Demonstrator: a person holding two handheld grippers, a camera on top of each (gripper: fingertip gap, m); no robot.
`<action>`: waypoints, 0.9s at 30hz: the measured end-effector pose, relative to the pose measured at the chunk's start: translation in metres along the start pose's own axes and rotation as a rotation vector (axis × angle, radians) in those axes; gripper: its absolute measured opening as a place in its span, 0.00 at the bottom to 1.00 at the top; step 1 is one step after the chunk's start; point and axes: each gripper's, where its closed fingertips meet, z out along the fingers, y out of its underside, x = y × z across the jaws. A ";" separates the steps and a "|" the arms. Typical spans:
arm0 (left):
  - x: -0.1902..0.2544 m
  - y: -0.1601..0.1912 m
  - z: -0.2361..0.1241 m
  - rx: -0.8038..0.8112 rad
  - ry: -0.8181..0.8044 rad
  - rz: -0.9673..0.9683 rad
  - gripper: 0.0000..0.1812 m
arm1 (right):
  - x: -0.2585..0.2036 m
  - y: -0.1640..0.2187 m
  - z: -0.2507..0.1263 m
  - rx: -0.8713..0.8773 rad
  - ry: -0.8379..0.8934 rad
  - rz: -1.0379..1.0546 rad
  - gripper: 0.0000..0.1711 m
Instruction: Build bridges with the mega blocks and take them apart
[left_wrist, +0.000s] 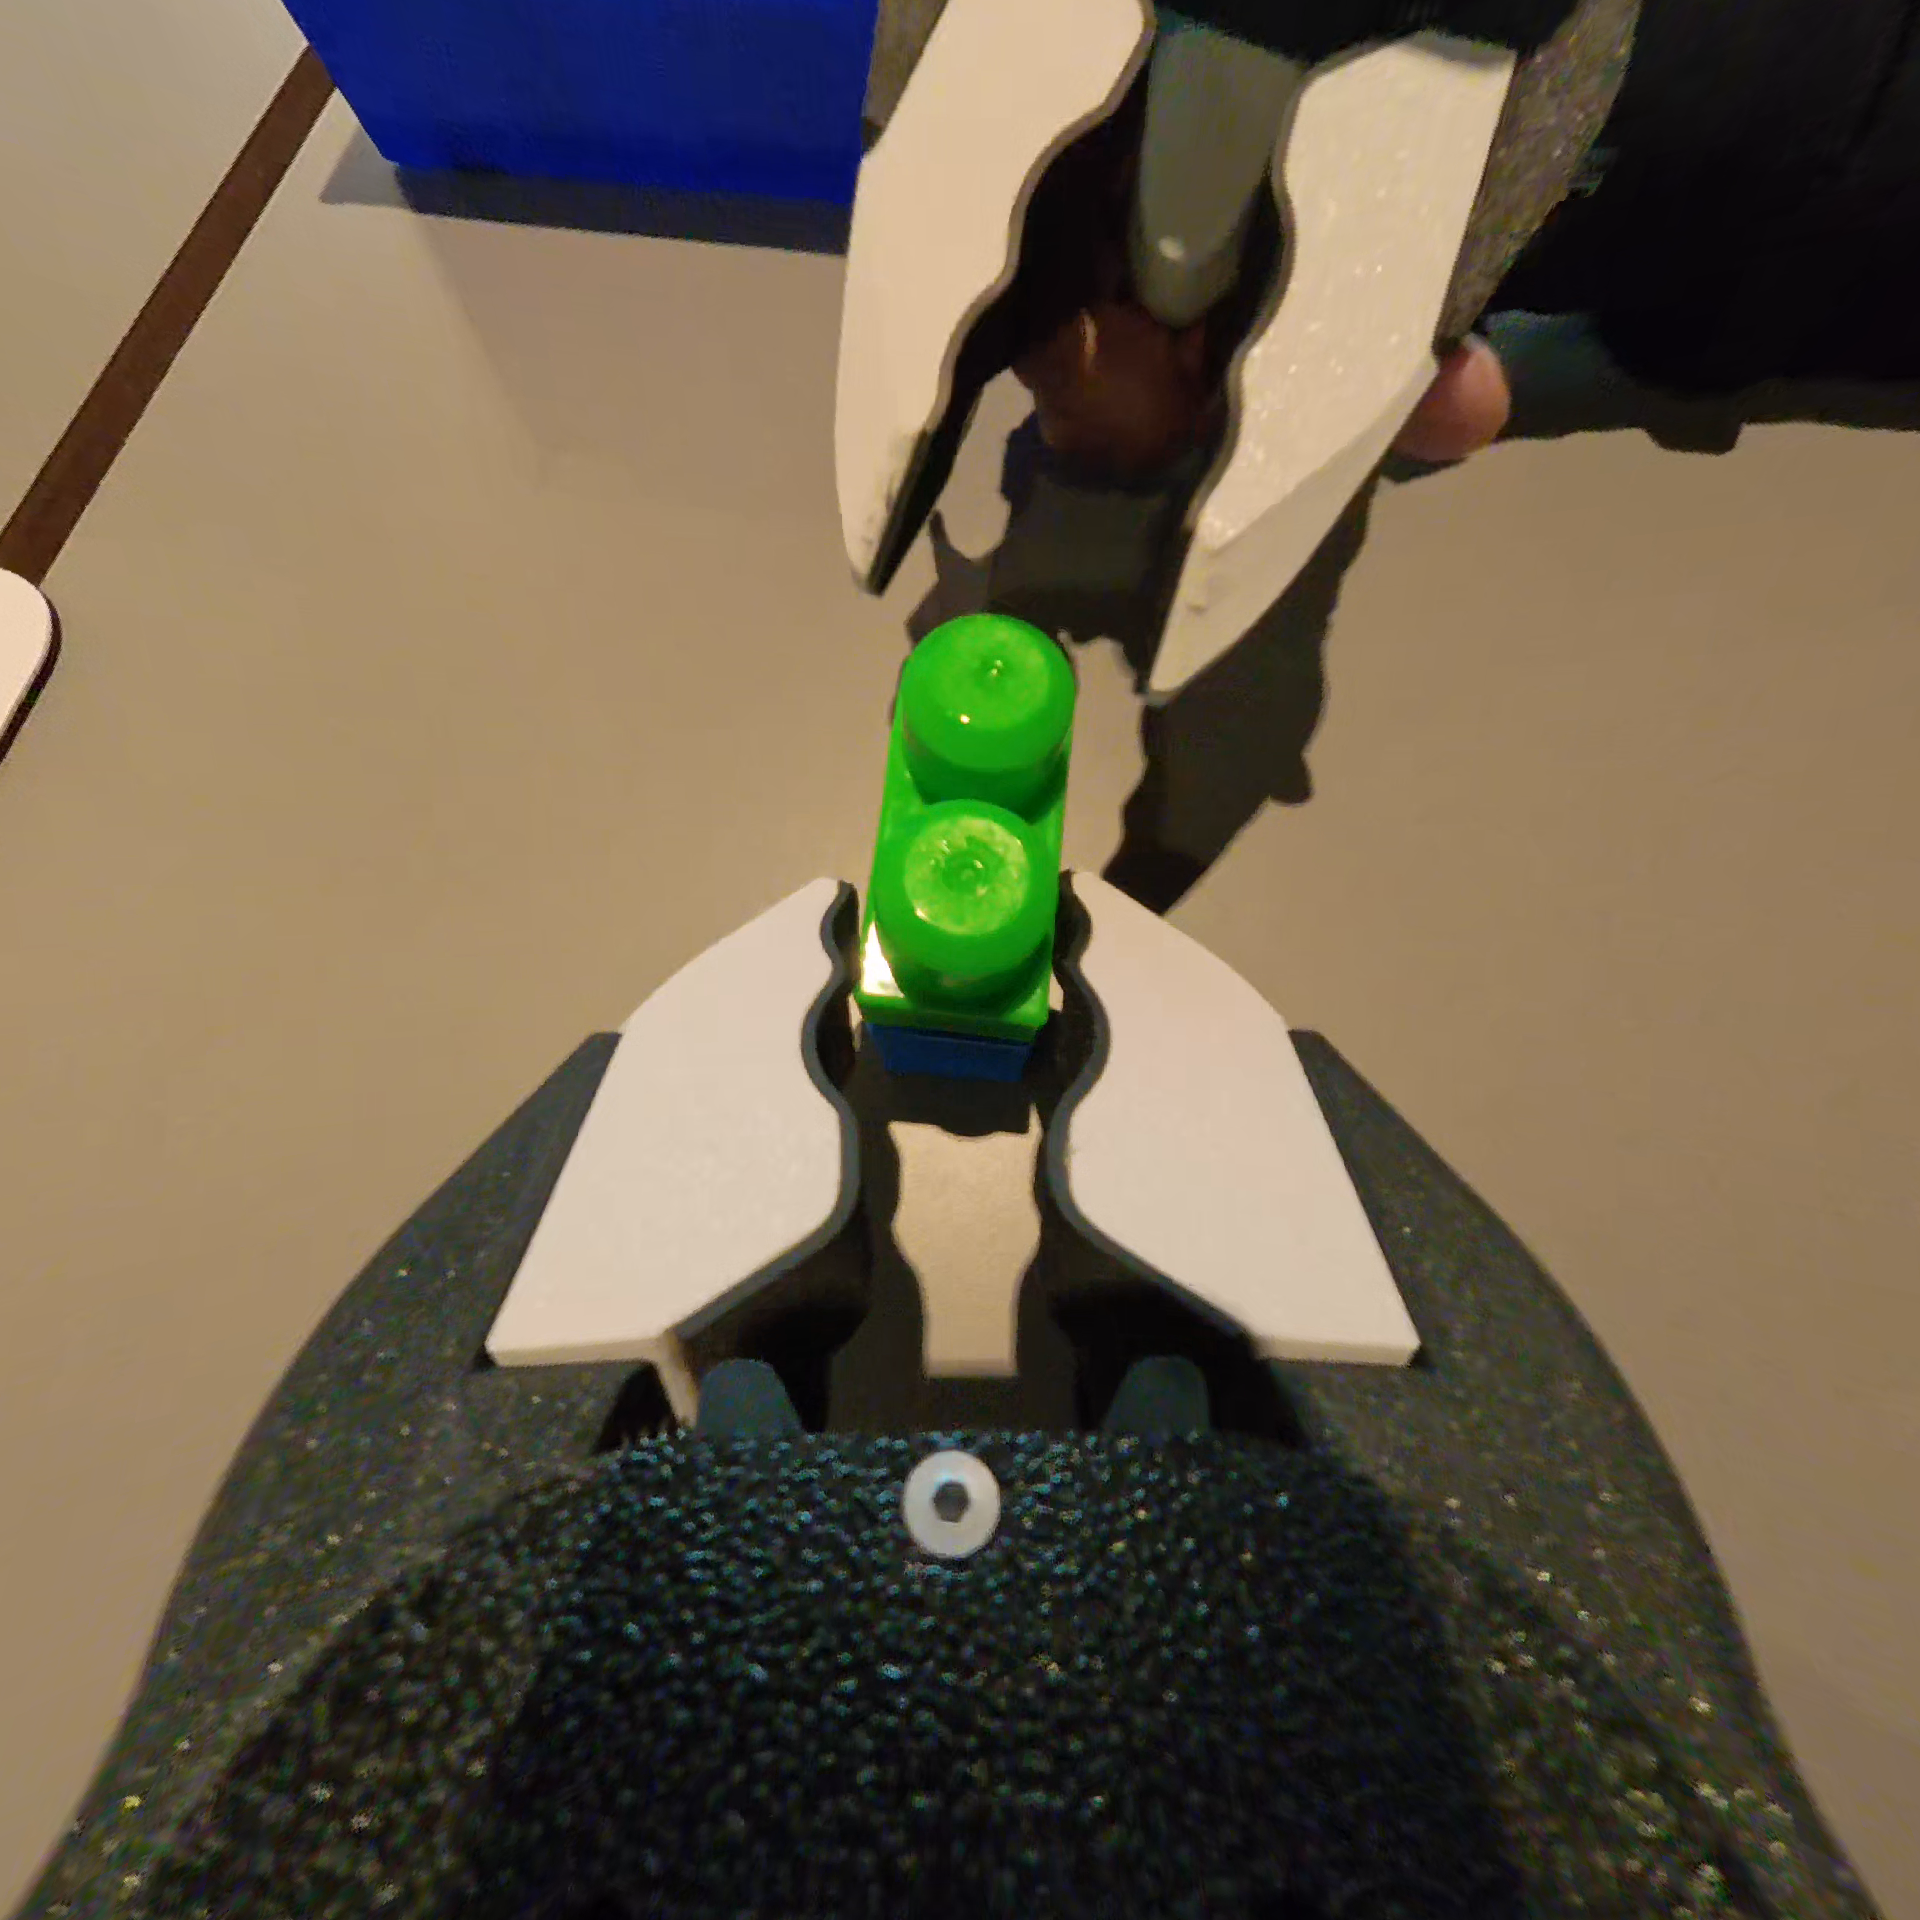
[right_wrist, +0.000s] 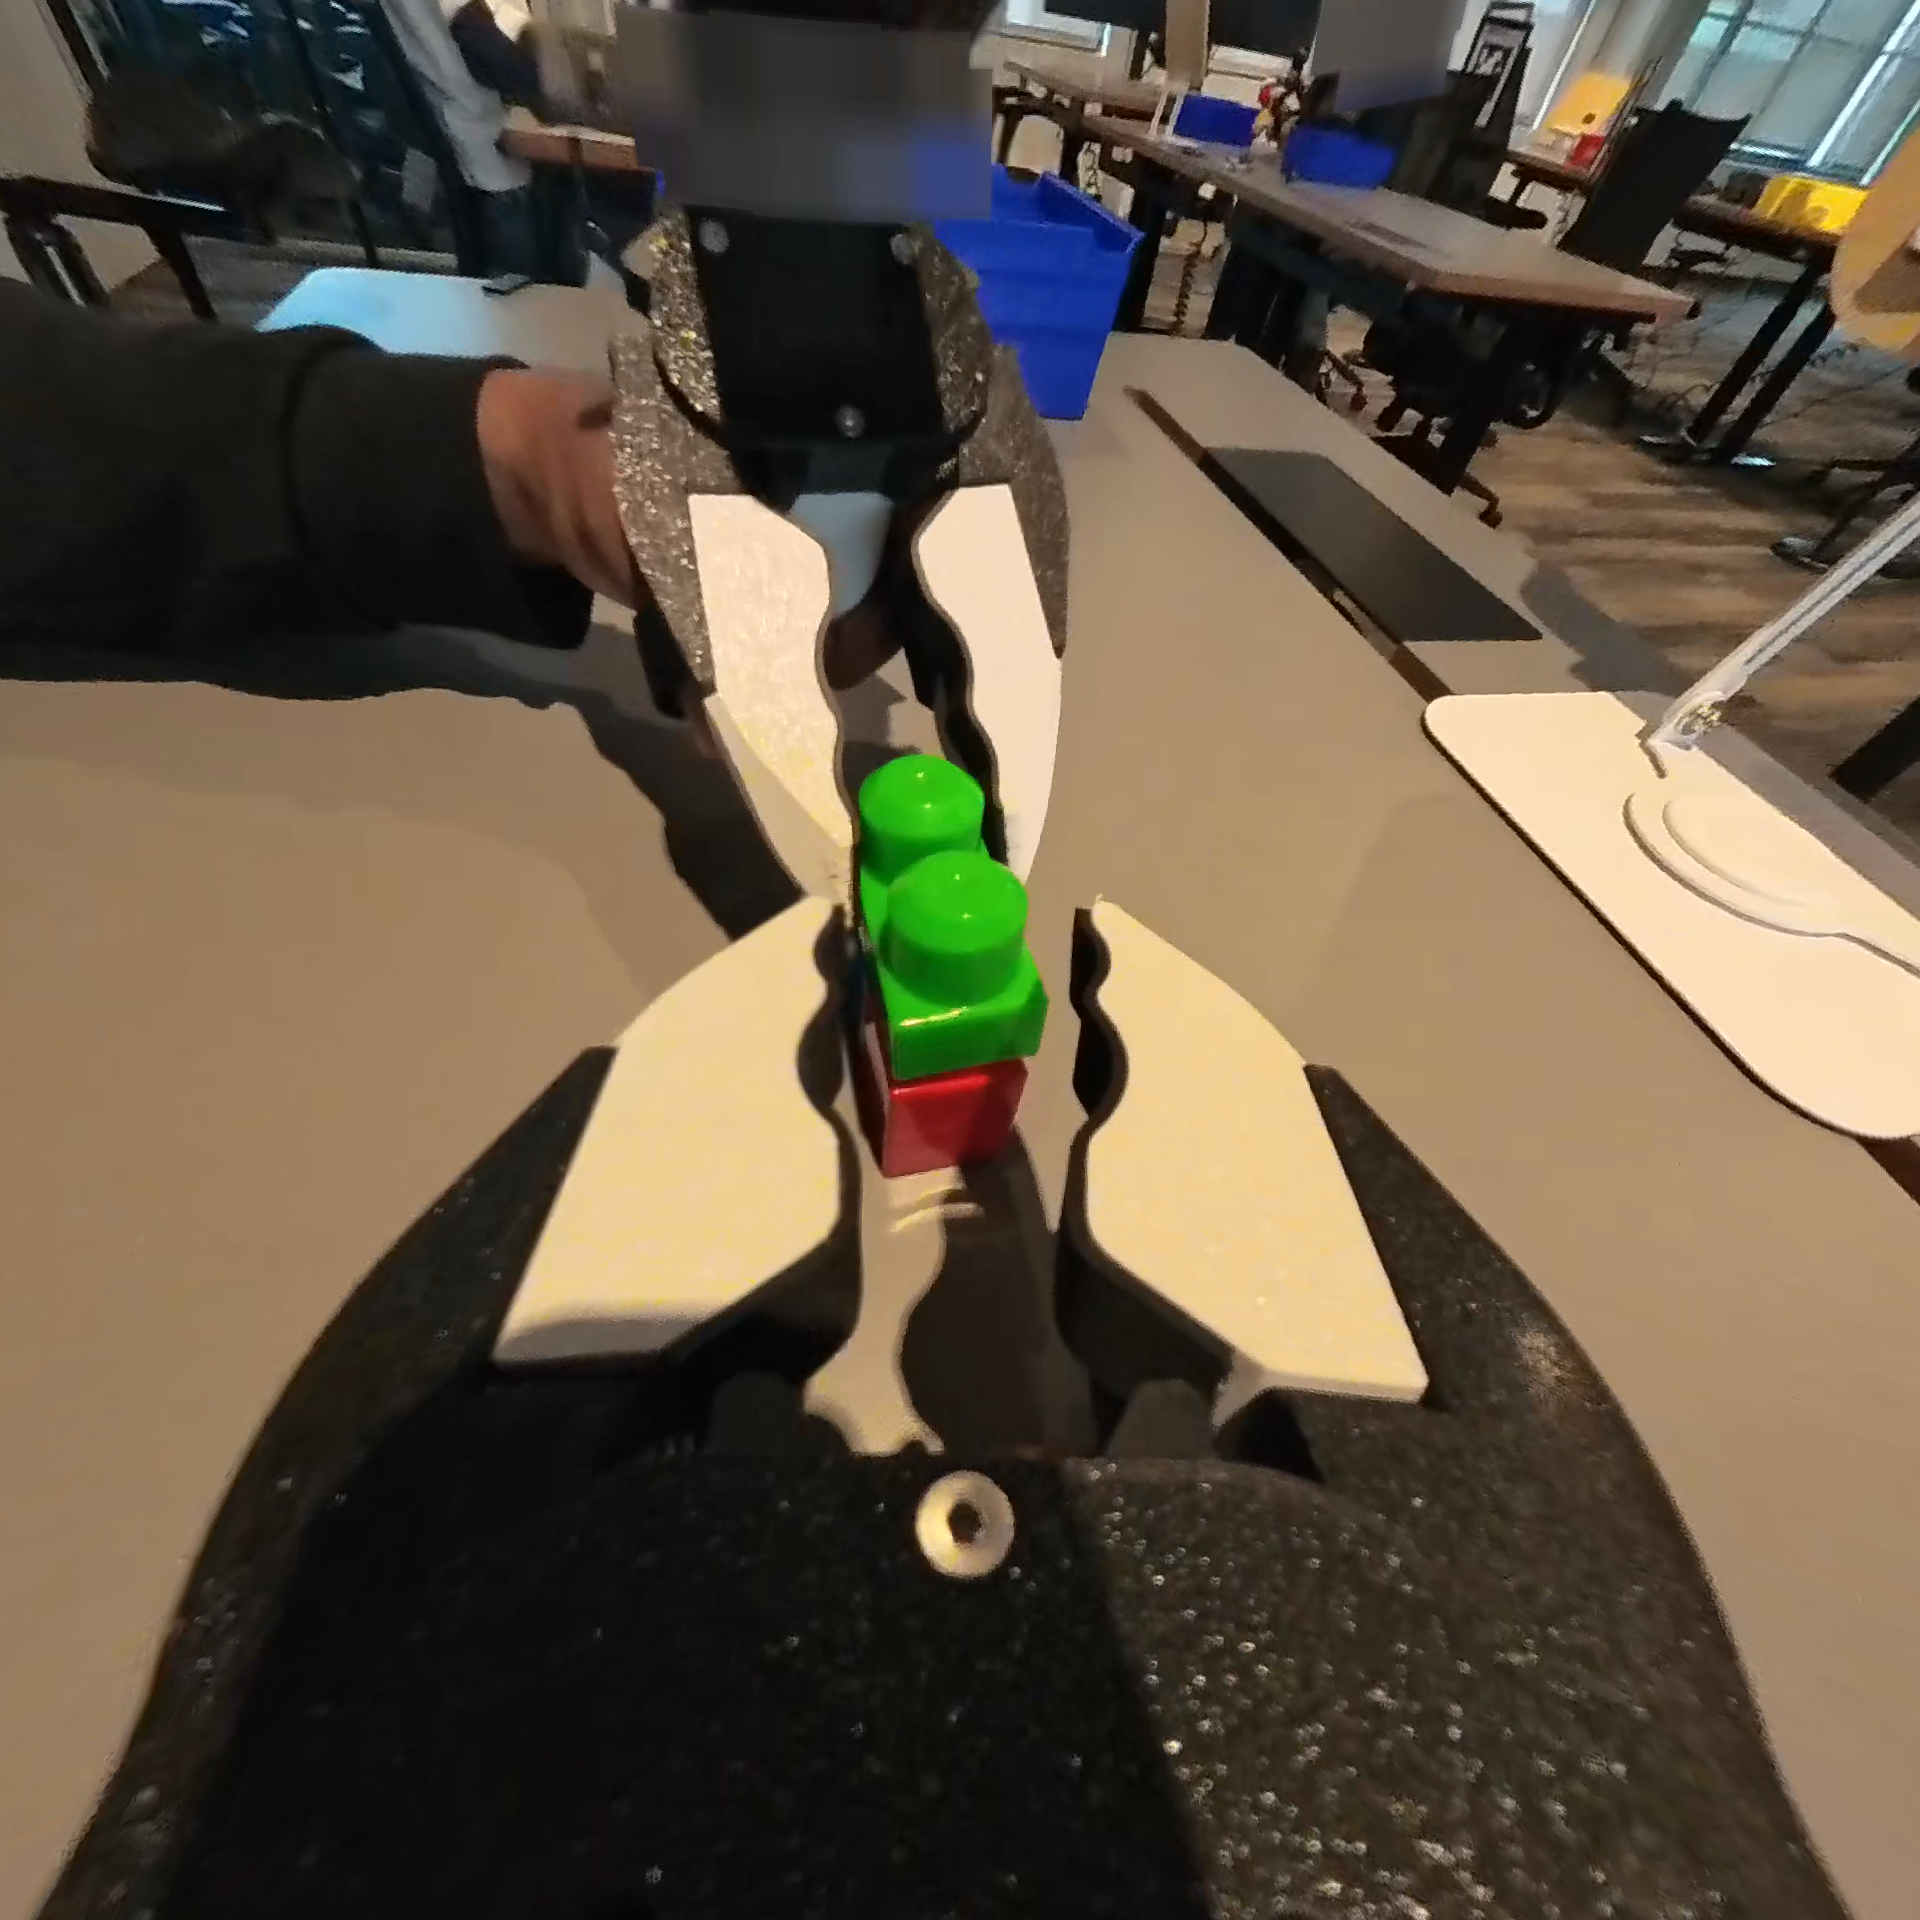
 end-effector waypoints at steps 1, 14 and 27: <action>0.000 0.000 0.000 -0.005 -0.003 0.001 0.20 | 0.001 0.002 0.002 -0.010 0.002 0.000 0.23; 0.000 0.003 0.003 -0.065 0.011 -0.042 0.20 | 0.000 0.020 0.013 -0.073 -0.047 0.129 0.17; 0.000 0.004 0.005 -0.043 0.035 -0.065 0.20 | -0.001 0.022 0.015 -0.100 -0.024 0.191 0.18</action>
